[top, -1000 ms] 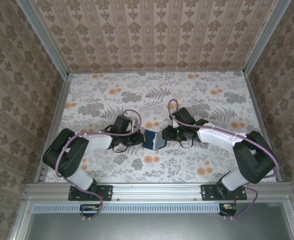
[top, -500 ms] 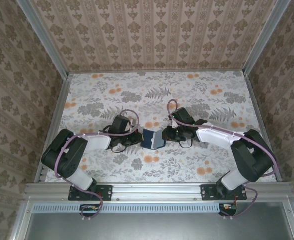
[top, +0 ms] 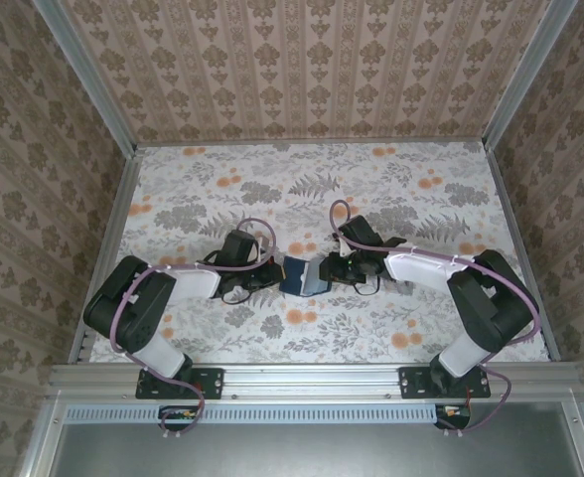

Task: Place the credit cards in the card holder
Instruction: Flip over the card slot in the card holder.

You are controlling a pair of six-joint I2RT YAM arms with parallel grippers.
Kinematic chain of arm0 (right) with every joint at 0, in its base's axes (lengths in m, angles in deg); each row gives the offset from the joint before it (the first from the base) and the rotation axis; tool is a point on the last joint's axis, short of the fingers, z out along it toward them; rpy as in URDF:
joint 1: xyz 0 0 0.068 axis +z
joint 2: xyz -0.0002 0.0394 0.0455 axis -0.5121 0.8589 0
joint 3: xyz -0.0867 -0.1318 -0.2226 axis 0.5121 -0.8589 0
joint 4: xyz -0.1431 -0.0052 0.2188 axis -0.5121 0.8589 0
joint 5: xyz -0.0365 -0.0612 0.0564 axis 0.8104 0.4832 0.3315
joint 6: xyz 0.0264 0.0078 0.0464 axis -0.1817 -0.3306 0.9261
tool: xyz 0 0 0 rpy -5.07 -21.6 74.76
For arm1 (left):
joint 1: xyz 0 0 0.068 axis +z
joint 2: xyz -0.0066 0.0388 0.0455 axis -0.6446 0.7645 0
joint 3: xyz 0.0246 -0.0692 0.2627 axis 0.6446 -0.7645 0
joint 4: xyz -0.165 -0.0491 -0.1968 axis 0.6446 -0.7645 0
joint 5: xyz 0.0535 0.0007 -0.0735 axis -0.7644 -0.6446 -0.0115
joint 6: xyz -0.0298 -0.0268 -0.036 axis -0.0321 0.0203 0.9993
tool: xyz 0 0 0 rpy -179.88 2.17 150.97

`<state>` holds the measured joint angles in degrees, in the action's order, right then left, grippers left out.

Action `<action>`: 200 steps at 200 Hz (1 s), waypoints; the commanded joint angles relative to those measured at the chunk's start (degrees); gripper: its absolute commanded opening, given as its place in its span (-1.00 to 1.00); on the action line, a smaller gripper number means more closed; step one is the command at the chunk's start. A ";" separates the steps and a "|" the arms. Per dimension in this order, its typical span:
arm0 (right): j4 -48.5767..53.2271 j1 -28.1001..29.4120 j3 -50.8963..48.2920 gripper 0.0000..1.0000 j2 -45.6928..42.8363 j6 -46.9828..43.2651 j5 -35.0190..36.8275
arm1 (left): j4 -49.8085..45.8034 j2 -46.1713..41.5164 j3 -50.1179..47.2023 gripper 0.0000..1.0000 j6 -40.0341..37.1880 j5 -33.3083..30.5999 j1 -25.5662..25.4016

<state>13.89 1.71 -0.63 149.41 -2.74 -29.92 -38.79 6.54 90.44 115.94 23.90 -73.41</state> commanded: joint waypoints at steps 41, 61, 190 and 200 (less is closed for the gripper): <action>0.51 -0.16 2.84 -0.11 1.70 0.39 -1.31 | 1.22 1.97 0.01 -1.00 0.55 1.49 0.14; 0.48 -0.16 3.24 -0.12 2.34 0.68 -1.17 | 1.33 1.60 0.20 -1.00 0.71 2.01 0.06; -0.15 -0.17 2.75 -0.47 3.69 -1.50 -0.68 | 1.90 -1.59 -0.51 0.02 -0.82 4.41 0.49; -0.13 -0.17 3.14 -0.47 4.01 -2.22 -1.11 | 2.91 -0.93 -0.65 0.09 -0.66 4.50 0.24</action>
<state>13.71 1.71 1.51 152.36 -2.85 -30.38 -37.22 4.83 89.96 115.94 27.05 -73.04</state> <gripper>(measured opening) 0.265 0.516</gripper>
